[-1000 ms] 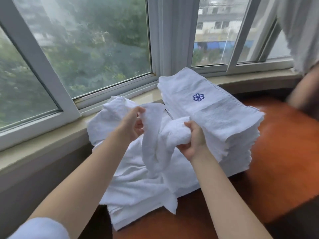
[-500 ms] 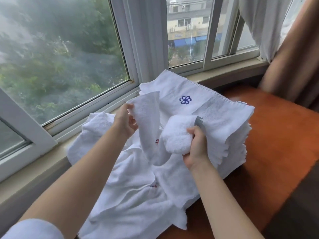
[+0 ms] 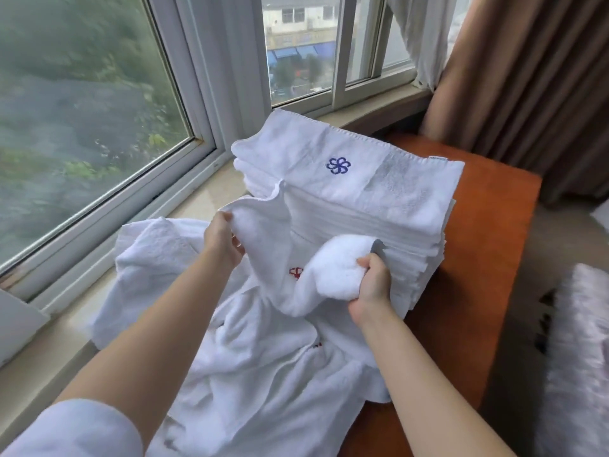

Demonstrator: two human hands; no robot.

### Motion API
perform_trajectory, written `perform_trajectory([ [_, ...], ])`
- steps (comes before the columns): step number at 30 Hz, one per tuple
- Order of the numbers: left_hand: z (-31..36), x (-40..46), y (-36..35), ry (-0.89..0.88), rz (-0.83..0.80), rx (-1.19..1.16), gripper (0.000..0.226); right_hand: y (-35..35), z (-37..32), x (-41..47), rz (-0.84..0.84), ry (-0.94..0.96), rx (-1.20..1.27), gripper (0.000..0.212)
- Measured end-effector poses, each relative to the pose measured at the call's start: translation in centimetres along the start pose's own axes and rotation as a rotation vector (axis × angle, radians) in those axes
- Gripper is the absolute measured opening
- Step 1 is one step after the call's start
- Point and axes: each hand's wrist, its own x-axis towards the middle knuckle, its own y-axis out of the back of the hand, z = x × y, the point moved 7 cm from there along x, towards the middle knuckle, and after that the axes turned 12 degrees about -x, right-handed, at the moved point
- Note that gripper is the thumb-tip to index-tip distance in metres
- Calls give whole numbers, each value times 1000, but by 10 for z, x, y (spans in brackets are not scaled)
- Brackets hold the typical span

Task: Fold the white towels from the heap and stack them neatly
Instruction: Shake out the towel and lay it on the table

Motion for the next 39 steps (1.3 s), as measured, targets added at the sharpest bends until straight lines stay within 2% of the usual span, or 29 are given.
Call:
perform_trajectory([
  [4,23,9,-8,-114,-27,-92,13,4,-11,-12,-43,144,118,29],
  [7,26,23,7,-183,104,93,7,39,19,-7,135,42,-89,23],
  [8,22,28,14,-179,151,164,13,55,33,-4,225,-29,-186,17],
  [10,10,34,16,-135,140,294,42,85,49,2,371,-137,-356,11],
  [12,7,36,6,-167,82,449,64,94,52,8,368,-157,-435,7],
  [15,4,33,-11,-302,51,728,79,84,48,23,239,-216,-473,64],
  [16,2,33,-16,-338,40,799,82,81,45,29,210,-217,-487,72],
  [17,1,32,-21,-374,26,858,83,77,37,35,196,-171,-516,69],
  [19,2,32,-30,-456,-5,949,78,71,21,43,208,10,-554,53],
  [22,6,34,-35,-612,-9,1079,52,77,11,32,283,240,-596,34],
  [23,5,34,-34,-651,7,1143,48,86,19,28,330,226,-639,35],
  [26,-2,29,-40,-758,53,1452,46,118,51,24,388,-12,-707,36],
  [28,-3,31,-50,-807,51,1624,47,122,47,34,391,-49,-705,37],
  [32,0,49,-61,-709,35,1744,45,112,26,58,421,-38,-575,61],
  [35,3,64,-60,-611,75,1826,36,105,23,56,497,30,-701,46],
  [37,4,73,-57,-582,76,1855,28,105,18,43,609,174,-776,34],
  [39,8,81,-54,-602,86,1813,31,114,17,29,739,231,-805,32],
])
